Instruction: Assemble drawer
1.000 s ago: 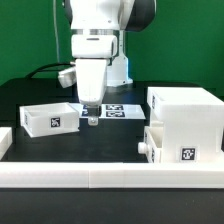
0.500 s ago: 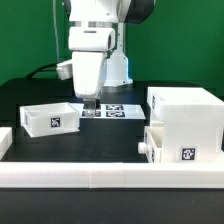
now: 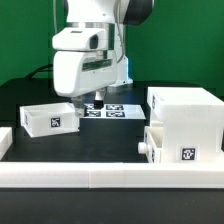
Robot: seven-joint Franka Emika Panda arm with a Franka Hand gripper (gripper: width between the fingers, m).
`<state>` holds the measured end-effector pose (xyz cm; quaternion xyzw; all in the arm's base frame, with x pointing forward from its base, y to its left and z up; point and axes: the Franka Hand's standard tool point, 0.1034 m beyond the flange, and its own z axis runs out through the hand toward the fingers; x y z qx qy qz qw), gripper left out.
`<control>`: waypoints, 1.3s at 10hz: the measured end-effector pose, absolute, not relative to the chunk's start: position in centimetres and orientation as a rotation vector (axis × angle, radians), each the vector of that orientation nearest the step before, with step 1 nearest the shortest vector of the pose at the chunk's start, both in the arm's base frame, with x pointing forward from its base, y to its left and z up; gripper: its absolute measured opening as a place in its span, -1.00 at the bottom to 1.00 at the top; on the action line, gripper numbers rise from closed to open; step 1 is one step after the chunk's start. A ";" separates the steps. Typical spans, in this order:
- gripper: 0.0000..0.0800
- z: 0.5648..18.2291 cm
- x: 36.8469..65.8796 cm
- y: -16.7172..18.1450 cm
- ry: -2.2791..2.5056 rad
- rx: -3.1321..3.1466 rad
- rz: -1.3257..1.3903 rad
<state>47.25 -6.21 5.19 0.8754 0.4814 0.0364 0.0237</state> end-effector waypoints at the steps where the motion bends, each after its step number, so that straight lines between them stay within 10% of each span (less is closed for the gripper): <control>1: 0.62 5.4 47.3 -6.7 1.375 2.771 0.118; 13: 0.62 5.3 43.7 -8.7 0.771 3.039 0.095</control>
Offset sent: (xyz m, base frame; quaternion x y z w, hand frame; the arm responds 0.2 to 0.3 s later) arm 0.0000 0.0000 0.0000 0.0000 0.0000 0.1938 0.9810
